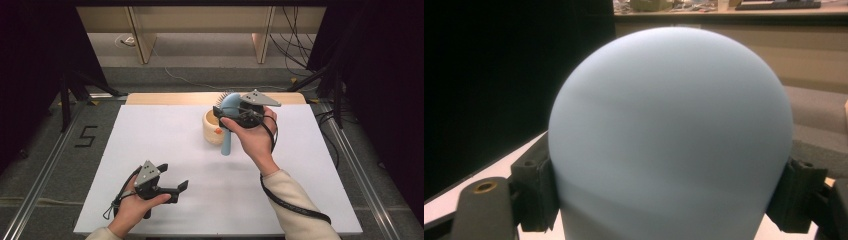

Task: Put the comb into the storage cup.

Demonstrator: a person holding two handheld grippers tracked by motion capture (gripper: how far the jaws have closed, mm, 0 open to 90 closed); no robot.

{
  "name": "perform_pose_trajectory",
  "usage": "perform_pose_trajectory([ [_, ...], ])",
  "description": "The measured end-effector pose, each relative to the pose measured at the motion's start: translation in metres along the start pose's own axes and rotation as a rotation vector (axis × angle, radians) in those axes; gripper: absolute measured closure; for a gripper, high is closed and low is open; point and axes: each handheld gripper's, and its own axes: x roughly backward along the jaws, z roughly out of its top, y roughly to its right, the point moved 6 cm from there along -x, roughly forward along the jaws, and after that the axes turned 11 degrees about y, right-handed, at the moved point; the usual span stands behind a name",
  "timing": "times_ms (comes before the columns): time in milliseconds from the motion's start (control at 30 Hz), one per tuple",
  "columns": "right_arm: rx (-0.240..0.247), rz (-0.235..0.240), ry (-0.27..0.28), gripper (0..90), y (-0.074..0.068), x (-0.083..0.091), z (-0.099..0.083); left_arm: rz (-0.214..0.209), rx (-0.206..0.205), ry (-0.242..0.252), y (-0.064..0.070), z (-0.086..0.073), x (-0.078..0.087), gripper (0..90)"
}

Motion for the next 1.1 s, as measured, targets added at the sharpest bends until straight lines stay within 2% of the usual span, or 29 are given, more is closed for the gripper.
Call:
perform_pose_trajectory([
  [433,0.012,-0.012,0.002,20.1,0.008,-0.007,0.004,-0.006,0.007,-0.001,0.001,-0.001,-0.001,6.2],
  [1100,0.035,-0.022,0.052,20.1,0.013,-0.016,0.023,-0.007,0.01,-0.004,0.001,-0.002,-0.003,6.5],
])
